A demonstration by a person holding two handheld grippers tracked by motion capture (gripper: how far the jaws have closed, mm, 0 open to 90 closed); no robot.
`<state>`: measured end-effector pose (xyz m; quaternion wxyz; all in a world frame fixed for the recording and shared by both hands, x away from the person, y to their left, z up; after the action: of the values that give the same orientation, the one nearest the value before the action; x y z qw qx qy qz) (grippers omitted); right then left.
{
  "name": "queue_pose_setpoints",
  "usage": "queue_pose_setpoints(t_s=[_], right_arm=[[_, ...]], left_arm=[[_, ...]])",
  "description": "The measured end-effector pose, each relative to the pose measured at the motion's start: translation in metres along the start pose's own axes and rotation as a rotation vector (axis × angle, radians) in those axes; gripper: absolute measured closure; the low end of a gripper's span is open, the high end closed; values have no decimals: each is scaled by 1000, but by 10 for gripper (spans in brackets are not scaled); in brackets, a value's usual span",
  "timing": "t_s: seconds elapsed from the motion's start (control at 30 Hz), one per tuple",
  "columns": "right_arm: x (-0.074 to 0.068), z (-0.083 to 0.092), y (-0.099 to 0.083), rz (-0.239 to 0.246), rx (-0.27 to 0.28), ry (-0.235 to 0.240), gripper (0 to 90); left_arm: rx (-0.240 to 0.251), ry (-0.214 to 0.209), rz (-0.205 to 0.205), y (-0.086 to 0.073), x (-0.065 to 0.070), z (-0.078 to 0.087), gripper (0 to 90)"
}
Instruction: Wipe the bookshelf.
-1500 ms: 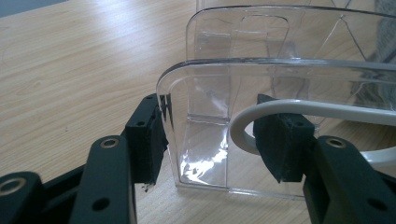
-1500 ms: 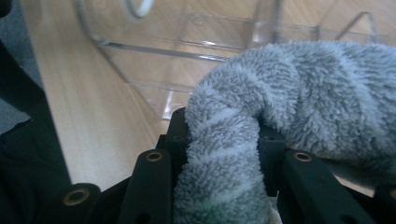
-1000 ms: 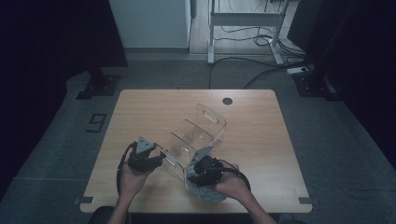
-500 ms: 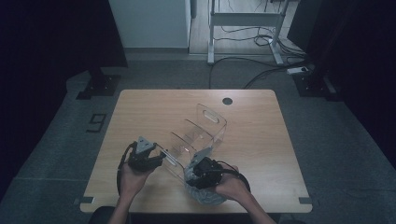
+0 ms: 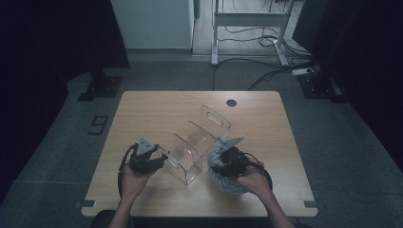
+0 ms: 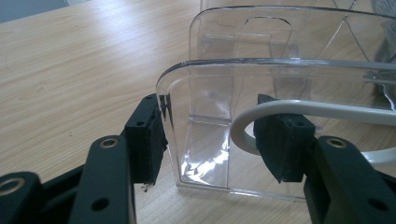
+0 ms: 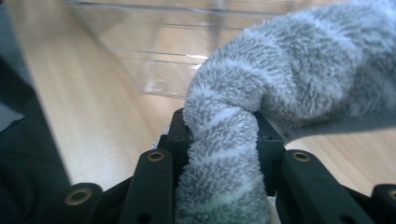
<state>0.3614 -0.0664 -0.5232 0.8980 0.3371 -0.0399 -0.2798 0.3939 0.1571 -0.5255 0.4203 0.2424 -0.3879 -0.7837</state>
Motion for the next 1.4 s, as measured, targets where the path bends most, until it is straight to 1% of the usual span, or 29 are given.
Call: queue_pose_setpoints(t_s=[0.13, 0.2, 0.37, 0.43, 0.5, 0.57, 0.63, 0.7, 0.77, 0.9, 1.0, 1.03, 1.2, 1.27, 1.33, 1.37, 1.4], right_arm=[[21, 10, -6, -53, 14, -46, 666], [31, 14, -9, -70, 26, -69, 665], [53, 27, -16, -124, 41, -133, 663], [61, 30, -19, -145, 49, -150, 662], [68, 32, -23, -164, 45, -178, 662], [75, 32, -27, -177, 36, -192, 661], [80, 31, -30, -197, 40, -192, 662], [84, 29, -31, -213, 42, -182, 664], [87, 27, -33, -223, 44, -165, 664], [93, 21, -33, -241, 54, -160, 661], [99, 17, -33, -252, 70, -157, 660], [100, 16, -32, -252, 73, -149, 659], [105, 9, -30, -261, 93, -145, 654], [106, 6, -28, -256, 100, -126, 652], [108, 3, -27, -250, 109, -114, 651], [107, 1, -26, -250, 113, -98, 652], [108, -1, -26, -250, 112, -93, 655]], left_arm=[[-8, -8, -4, -1, 1, 2, 452], [-11, -13, -6, -1, 1, 3, 453], [-16, -26, -7, -3, 4, 6, 453], [-17, -30, -11, -4, 5, 8, 453], [-16, -30, -11, -5, 7, 9, 452], [-17, -36, -15, -6, 9, 11, 452], [-18, -41, -16, -7, 11, 13, 452], [-18, -44, -16, -8, 12, 15, 452], [-18, -47, -18, -9, 14, 16, 452], [-21, -53, -23, -11, 17, 19, 452], [-21, -60, -25, -13, 19, 21, 451], [-21, -61, -26, -13, 20, 22, 451], [-23, -71, -30, -15, 24, 26, 451], [-26, -76, -38, -15, 24, 26, 451], [-27, -78, -38, -15, 24, 26, 451], [-27, -79, -39, -15, 24, 26, 451], [-26, -79, -39, -15, 24, 26, 451]])
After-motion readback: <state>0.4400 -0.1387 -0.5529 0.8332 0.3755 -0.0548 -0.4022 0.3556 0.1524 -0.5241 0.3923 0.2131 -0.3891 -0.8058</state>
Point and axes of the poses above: each handheld gripper's, and its own axes: z roughly backward along the jaws, y roughly out of its top, x roughly to its right, the point moved 10 cm from there along -z, roughly forward along the jaws, and after that the axes turned 4 degrees about y, right-handed, at the moved point
